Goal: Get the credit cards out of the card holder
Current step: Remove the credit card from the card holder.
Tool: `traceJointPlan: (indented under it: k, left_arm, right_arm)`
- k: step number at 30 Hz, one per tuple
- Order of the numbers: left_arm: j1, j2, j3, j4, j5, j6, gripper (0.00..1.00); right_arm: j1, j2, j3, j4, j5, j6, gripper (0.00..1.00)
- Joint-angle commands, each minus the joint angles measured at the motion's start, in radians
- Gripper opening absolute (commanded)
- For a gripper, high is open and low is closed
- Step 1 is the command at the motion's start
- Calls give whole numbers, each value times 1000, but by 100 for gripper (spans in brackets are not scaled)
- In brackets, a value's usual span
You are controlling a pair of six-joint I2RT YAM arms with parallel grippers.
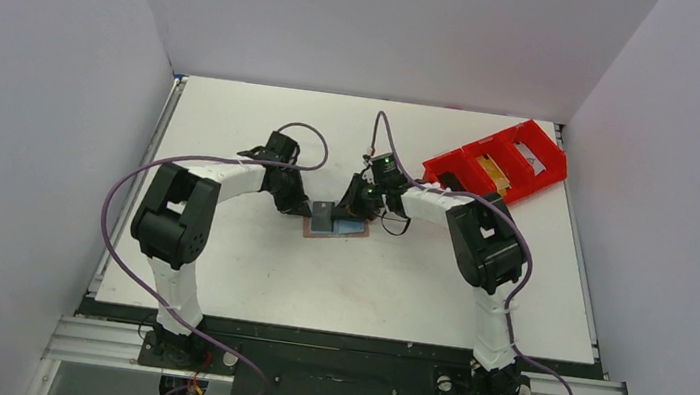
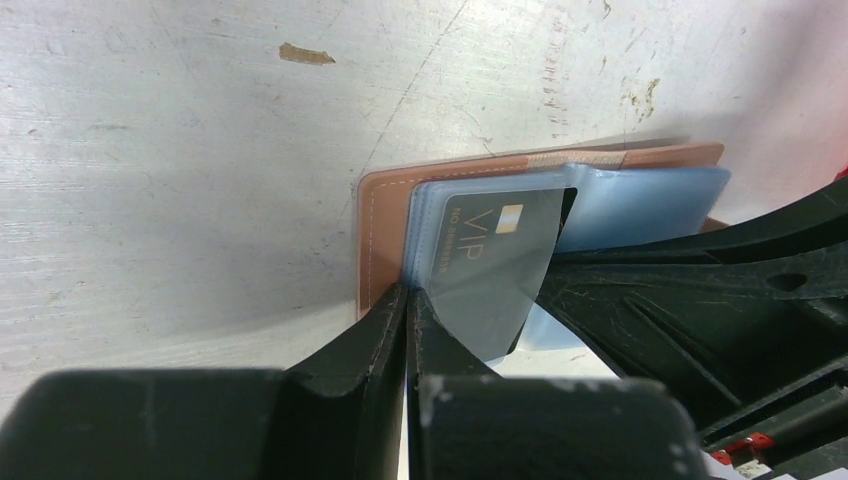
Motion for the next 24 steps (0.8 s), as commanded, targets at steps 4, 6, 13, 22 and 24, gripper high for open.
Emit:
traceJointPlan:
  k: [4,6,13,22,24]
  left_arm:
    - [-15,79,-46,-84,-135,46,0]
    - [-13,75,-54,-90,-151,50,0]
    - [2,66,-85,-96,-193,62,0]
    - [9,68,-92,-93,-196,63,0]
    - [9,69,-91,-94,-194,65,0]
  right_arm:
    - [23,-29,-53,130,-67,58,0]
    - [21,-44,-57,120,-50,48,0]
    - [7,-83,-80,64,11,12,0]
    - [-13,-103,-95,27,49,-21,0]
    - [-18,-108,-98,20,54,-26,0]
